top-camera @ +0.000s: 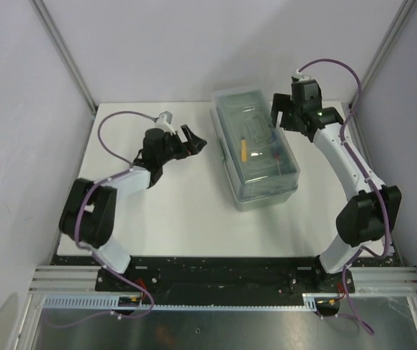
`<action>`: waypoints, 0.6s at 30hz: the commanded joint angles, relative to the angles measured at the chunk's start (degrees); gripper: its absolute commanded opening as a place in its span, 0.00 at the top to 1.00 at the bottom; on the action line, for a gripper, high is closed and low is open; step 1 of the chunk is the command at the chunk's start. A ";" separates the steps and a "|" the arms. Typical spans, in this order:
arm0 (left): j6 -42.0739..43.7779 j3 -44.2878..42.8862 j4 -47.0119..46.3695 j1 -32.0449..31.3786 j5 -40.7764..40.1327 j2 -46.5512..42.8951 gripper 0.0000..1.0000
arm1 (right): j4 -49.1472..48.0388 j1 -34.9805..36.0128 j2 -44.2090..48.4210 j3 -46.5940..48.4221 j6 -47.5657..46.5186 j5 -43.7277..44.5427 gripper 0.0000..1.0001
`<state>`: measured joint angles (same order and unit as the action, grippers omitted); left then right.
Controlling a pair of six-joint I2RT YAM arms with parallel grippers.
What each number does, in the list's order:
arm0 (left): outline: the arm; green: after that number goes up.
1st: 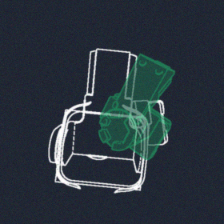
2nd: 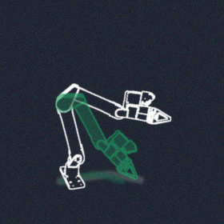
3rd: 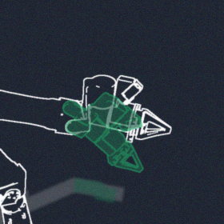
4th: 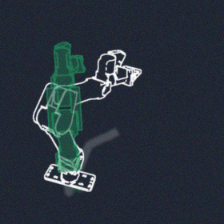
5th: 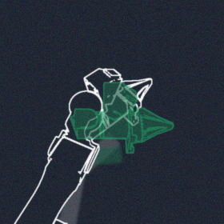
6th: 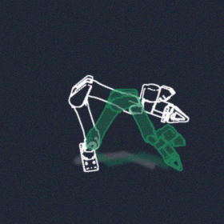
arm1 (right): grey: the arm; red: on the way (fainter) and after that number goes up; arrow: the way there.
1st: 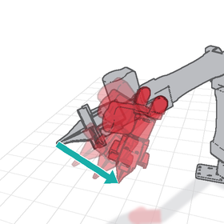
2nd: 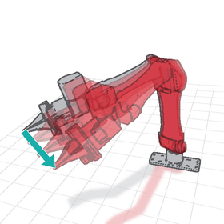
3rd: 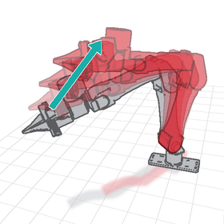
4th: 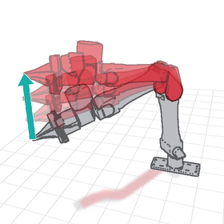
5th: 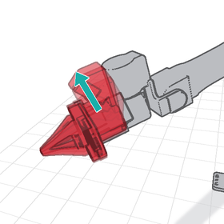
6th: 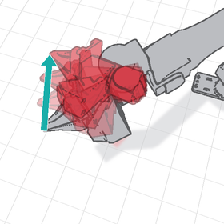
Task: Pack the tool kit
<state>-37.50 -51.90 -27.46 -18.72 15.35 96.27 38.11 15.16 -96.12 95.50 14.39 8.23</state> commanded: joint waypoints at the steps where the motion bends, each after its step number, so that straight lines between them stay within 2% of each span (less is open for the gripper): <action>1: 12.46 -2.44 14.79 0.00 -8.52 -8.56 0.01 | -2.10 -1.80 8.42 -1.71 0.09 2.69 0.08; 7: 18.11 -2.28 28.27 -0.07 -6.03 -23.58 0.01 | -1.51 -3.44 20.65 -10.03 0.24 5.69 0.06; 11: 16.79 0.42 33.93 -0.09 -4.44 -35.40 0.01 | 2.43 -4.14 28.98 -14.06 0.36 9.48 0.06; 18: 15.30 -2.31 49.27 -0.09 -7.50 -49.33 0.00 | 7.66 -6.95 45.05 -18.75 -0.86 15.81 0.07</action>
<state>-23.00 -52.29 9.89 -18.72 9.56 51.64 42.50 9.67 -58.30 78.17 14.46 18.02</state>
